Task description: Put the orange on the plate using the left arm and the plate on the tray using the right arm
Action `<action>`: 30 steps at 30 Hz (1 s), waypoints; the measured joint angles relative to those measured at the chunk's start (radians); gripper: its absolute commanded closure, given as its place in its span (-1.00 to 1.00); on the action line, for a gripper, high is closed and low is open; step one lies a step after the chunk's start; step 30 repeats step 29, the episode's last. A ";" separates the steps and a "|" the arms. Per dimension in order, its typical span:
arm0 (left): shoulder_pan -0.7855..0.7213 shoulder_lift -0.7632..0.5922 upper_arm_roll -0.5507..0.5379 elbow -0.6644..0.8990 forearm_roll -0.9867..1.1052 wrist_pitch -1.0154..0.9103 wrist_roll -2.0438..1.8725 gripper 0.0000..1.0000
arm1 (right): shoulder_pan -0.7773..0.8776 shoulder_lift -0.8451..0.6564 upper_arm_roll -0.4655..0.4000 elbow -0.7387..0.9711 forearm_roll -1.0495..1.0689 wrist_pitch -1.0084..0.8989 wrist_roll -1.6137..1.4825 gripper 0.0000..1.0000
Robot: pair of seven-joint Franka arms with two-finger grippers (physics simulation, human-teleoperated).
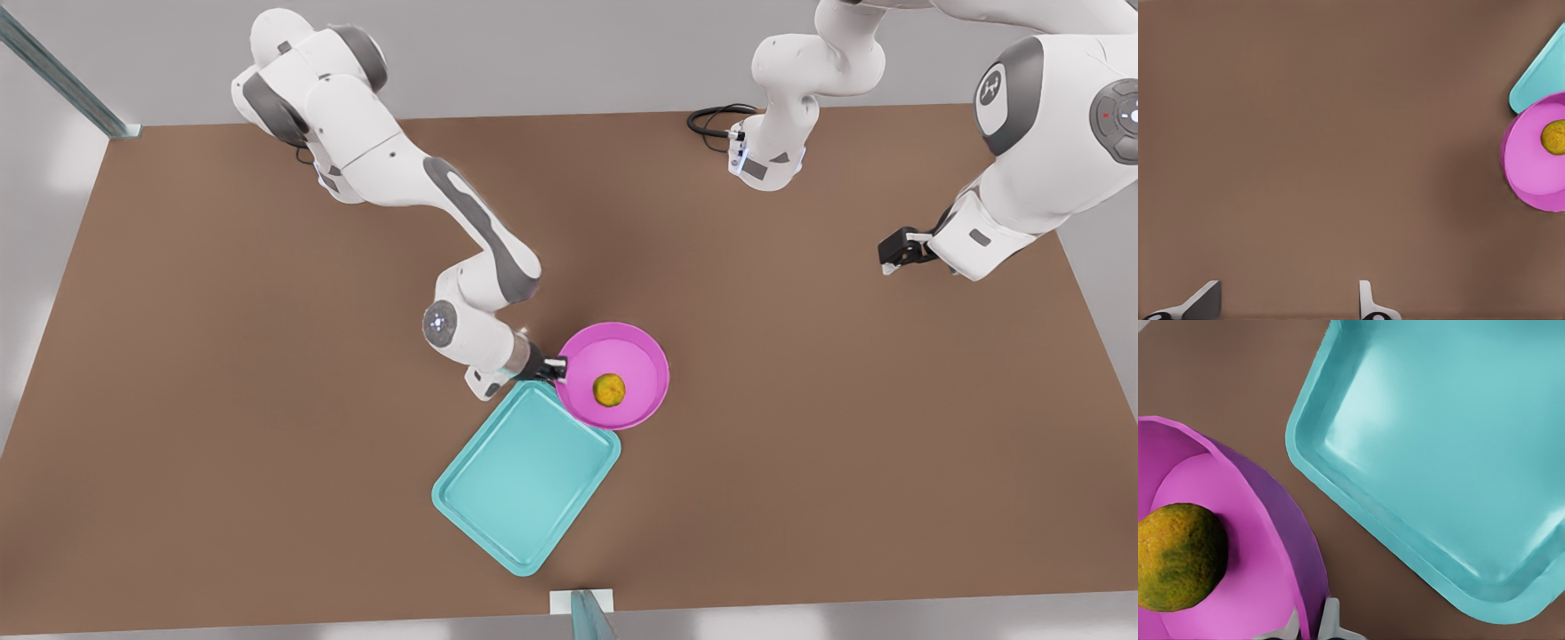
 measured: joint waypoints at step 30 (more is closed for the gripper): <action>0.001 0.000 -0.001 0.000 0.003 -0.002 0.027 -1.00 | -0.558 -0.514 -0.085 0.248 -0.817 -0.868 -0.193 -1.00</action>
